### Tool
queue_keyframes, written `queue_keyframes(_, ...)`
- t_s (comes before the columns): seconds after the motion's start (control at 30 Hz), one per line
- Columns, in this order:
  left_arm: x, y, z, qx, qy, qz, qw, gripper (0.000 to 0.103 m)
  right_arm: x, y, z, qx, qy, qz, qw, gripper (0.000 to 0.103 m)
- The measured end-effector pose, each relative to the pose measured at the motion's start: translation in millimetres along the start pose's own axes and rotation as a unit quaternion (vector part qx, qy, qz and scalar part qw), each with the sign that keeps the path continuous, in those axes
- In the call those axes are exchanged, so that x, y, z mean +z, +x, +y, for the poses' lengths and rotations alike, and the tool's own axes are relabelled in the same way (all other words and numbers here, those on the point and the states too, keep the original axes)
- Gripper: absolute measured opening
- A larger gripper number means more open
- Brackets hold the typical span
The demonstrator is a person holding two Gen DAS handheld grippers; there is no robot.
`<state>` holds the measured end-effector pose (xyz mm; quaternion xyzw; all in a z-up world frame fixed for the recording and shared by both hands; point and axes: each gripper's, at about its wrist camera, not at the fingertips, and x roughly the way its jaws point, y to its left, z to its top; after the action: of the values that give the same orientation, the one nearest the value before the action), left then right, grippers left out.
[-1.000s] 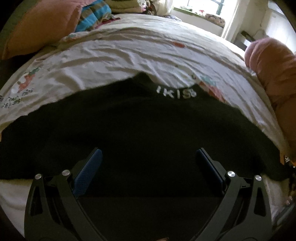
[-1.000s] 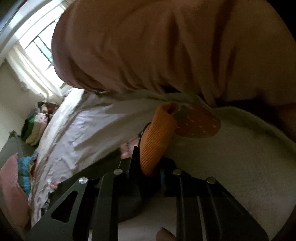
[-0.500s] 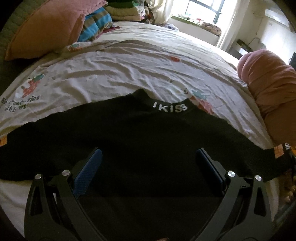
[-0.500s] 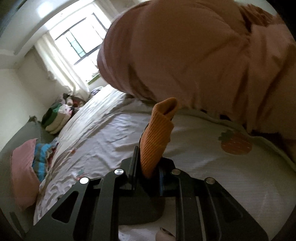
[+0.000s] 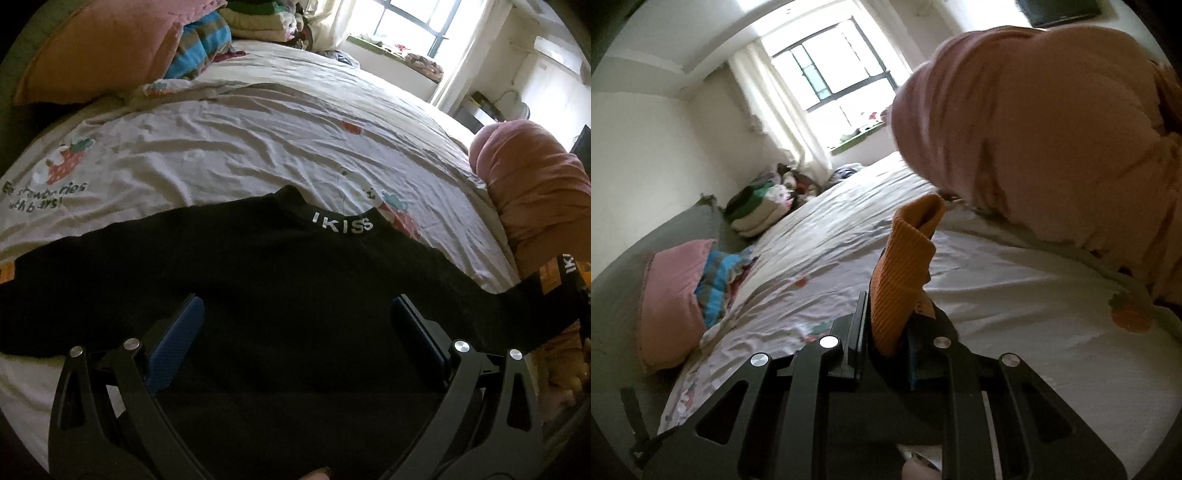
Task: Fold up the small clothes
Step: 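Lift the held sleeve cuff with the right tool toward the left tool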
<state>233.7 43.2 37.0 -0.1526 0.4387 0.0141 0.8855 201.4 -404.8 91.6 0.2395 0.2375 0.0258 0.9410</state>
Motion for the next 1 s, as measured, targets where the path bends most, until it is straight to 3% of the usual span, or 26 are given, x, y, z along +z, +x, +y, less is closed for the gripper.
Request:
queue_keyframes(0.53, 4, -13, 37, -0.034, -0.05, 0.002, 0.9982, 0.095, -25, 13, 90, 0.068, -0.066, 0.036, 0.995, 0.016)
queue_keyframes(0.73, 4, -7, 63, -0.007, -0.082, 0.005, 0.9966, 0.095, -43, 24, 116, 0.089, -0.083, 0.059, 0.991, 0.016)
queue_keyframes(1.0, 0, 1, 80, -0.041, -0.114, 0.021, 0.9924, 0.095, -82, 46, 150, 0.108, -0.104, 0.104, 0.983, 0.016)
